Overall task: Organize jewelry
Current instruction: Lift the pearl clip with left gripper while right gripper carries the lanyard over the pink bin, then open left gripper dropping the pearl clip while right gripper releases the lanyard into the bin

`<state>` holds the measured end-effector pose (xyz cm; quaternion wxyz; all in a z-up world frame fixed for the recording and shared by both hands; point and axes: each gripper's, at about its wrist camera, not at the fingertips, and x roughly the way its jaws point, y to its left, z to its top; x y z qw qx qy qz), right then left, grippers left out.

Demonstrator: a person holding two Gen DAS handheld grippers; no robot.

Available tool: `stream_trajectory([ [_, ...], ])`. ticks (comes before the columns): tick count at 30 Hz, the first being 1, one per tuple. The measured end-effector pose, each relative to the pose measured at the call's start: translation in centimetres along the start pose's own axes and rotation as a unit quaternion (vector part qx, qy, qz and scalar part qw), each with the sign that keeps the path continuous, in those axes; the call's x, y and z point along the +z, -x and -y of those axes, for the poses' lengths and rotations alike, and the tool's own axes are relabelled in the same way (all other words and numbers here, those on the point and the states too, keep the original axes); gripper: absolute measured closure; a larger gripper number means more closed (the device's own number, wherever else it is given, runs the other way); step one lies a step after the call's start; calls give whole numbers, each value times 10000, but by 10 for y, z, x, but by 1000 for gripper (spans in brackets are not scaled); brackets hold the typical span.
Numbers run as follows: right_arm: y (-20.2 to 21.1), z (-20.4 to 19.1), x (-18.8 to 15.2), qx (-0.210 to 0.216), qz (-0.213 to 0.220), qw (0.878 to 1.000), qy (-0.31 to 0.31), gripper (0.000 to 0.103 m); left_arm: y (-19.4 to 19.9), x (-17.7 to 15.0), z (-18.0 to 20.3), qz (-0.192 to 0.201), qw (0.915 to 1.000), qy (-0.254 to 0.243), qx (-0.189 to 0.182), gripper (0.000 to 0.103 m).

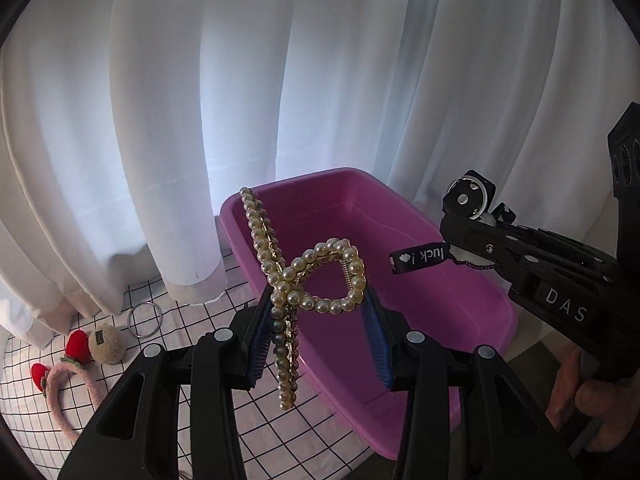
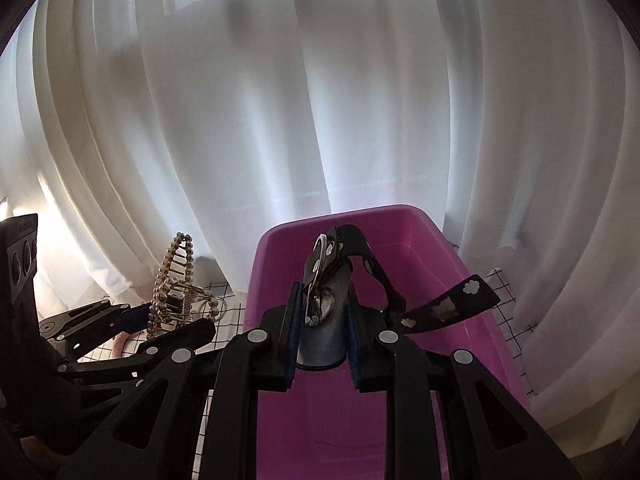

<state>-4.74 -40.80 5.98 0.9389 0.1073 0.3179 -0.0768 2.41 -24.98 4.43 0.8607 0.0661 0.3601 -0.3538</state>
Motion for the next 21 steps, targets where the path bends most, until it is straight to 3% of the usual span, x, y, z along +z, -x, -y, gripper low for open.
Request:
stream_trajectory([
  [5, -22, 34, -15, 5, -386, 9991, -168, 84, -40, 3, 21, -329, 9994, 6, -44, 62],
  [14, -80, 71, -36, 101, -1162, 9923, -425, 79, -93, -4, 27, -1009, 9943, 242, 226, 61],
  [21, -91, 83, -32, 50, -1308, 9901, -503, 52, -109, -3, 28, -1264, 9904, 254, 488, 62],
])
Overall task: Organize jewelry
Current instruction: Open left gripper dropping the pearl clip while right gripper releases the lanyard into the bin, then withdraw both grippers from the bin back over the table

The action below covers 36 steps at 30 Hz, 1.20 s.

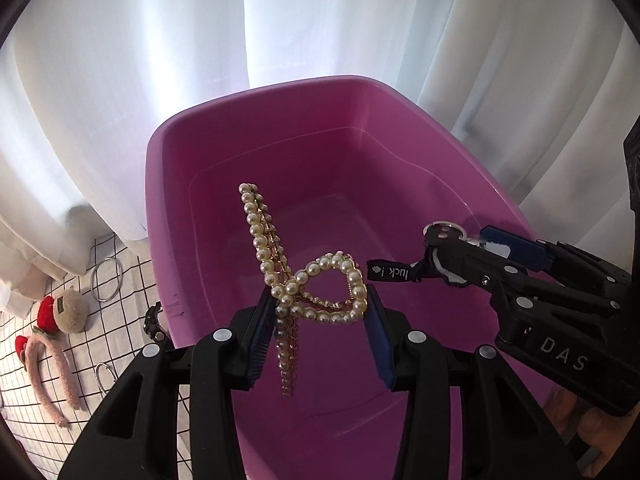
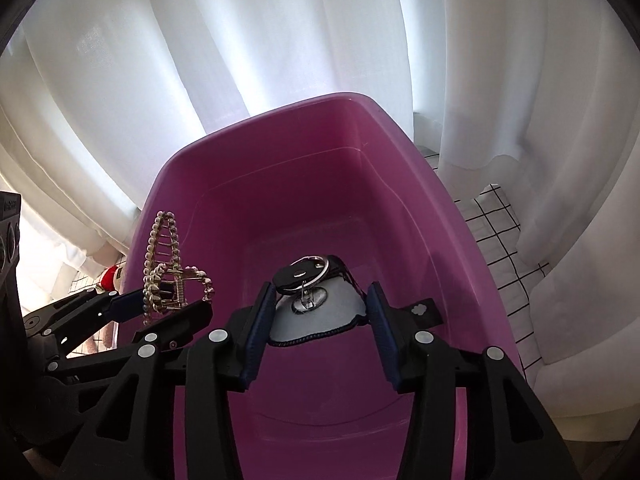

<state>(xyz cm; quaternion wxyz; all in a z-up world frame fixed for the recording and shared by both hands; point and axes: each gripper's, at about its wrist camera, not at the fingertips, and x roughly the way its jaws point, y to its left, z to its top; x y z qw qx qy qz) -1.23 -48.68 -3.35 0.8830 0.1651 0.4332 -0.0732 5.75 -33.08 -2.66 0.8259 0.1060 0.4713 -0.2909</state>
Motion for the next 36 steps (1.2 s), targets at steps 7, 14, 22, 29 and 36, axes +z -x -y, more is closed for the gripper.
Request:
stream_trajectory([
  [7, 5, 3, 5, 83, 57, 9999, 10, 51, 13, 4, 5, 313, 9992, -107, 209, 31],
  [14, 13, 2, 8, 196, 114, 9997, -78, 50, 21, 6, 0, 350, 9991, -48, 215, 26],
  [22, 44, -14, 8, 580, 517, 9968, -197, 46, 54, -4, -17, 768, 9967, 183, 189, 8],
  [29, 62, -55, 1, 857, 793, 9932, 18, 40, 89, -31, -59, 1038, 9929, 569, 121, 6],
  [36, 58, -112, -3, 1118, 710, 9908, 277, 40, 115, -61, -122, 1113, 9868, 1115, 365, 6],
])
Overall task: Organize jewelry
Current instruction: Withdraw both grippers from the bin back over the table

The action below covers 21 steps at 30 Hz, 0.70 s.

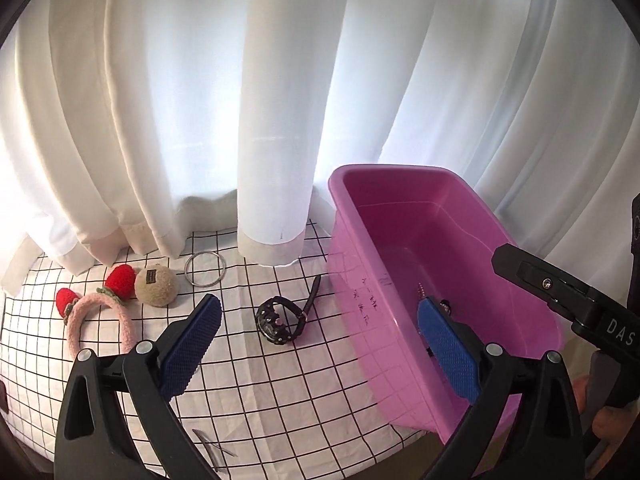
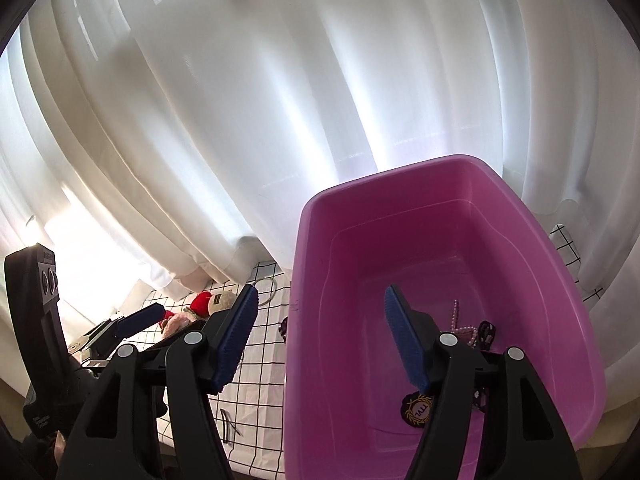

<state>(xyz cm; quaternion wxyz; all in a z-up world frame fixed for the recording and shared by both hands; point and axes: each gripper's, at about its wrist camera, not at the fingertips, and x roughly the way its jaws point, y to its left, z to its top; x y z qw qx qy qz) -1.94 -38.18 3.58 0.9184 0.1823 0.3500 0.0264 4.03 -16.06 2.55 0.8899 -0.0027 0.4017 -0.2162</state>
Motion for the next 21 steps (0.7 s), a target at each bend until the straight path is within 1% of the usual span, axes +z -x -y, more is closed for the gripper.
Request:
stream_trajectory([
  [4, -5, -32, -3, 134, 72, 9998, 145, 40, 8, -4, -40, 12, 9994, 132, 319, 6],
  [7, -10, -53, -7, 263, 120, 9993, 227, 39, 17, -10, -79, 55, 9981, 378, 481, 6],
  [10, -18, -71, -13, 403, 98, 9989, 233, 39, 29, -19, -120, 90, 9954, 615, 727, 6],
  [16, -36, -92, -25, 422, -20, 9988, 239, 37, 46, -52, -196, 115, 9861, 1031, 1297, 6],
  [21, -60, -110, -42, 351, -353, 9982, 322, 37, 41, -80, -249, -112, 9762, 1483, 1581, 6],
])
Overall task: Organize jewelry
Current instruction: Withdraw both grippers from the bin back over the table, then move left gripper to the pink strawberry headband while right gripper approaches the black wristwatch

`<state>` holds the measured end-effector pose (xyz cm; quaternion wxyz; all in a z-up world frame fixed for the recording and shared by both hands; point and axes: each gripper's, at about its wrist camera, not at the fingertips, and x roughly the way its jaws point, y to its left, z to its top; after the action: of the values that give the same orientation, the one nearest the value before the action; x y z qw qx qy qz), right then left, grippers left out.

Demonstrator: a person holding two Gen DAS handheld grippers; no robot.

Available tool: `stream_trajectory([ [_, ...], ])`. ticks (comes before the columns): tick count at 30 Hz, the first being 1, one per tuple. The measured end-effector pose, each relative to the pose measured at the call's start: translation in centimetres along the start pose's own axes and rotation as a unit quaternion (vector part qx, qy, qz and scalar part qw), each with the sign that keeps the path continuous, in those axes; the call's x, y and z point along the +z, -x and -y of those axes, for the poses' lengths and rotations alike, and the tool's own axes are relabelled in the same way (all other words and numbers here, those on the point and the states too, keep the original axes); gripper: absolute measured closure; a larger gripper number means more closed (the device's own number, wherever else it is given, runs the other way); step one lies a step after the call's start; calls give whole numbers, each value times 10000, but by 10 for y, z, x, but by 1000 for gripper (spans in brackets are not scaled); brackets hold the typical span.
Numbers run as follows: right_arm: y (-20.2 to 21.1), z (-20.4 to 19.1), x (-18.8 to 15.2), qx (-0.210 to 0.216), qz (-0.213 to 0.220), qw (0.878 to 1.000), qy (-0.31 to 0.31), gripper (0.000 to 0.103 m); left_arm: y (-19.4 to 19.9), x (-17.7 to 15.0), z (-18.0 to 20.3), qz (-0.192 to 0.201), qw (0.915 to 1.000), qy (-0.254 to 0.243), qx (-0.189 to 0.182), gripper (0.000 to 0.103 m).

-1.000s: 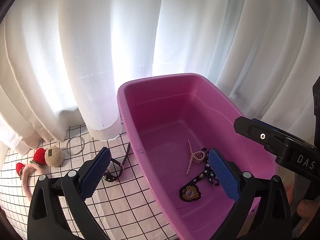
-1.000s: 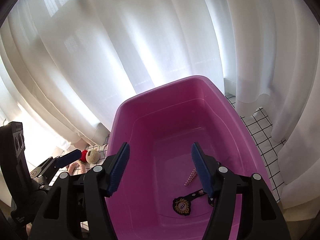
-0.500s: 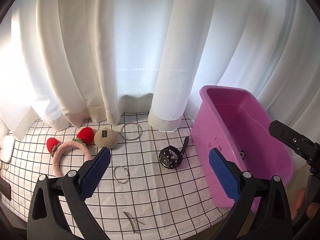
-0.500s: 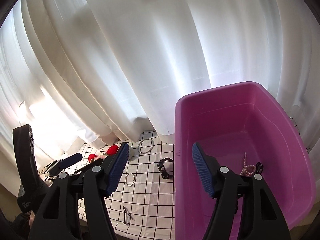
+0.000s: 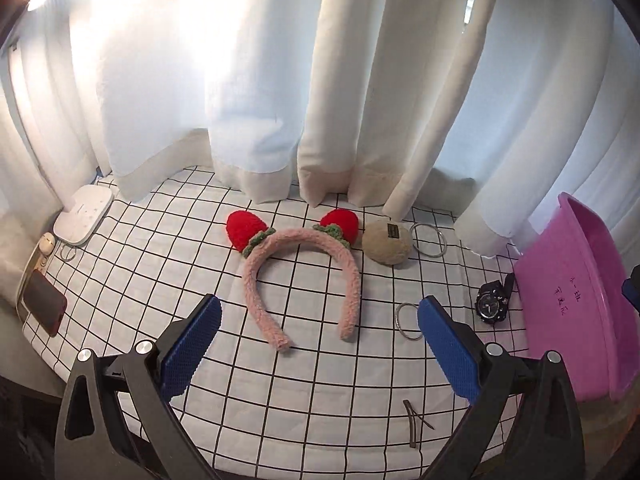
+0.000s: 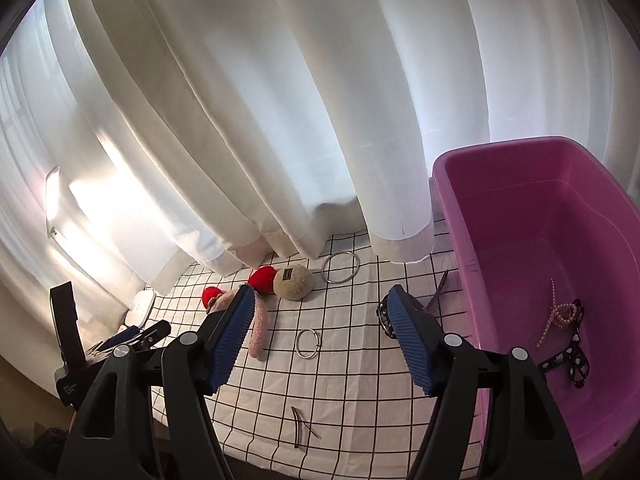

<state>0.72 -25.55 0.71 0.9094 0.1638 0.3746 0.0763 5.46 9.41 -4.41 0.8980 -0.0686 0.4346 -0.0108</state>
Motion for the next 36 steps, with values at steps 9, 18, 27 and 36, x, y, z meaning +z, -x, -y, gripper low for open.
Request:
stream_trajectory([
  [9, -58, -11, -27, -231, -592, 9980, 24, 37, -56, -11, -49, -392, 9984, 294, 288, 6],
  [18, -108, -1, -44, -519, -916, 9944, -136, 37, -120, -1, -61, -609, 9974, 175, 355, 6],
  [27, -161, 42, -59, -1124, -1313, 9812, -861, 37, -165, 1, -76, -906, 9949, 214, 396, 6],
  [36, -191, 71, -57, -1800, -1352, 9694, -976, 37, -182, -1, -83, -1001, 9940, 133, 417, 6],
])
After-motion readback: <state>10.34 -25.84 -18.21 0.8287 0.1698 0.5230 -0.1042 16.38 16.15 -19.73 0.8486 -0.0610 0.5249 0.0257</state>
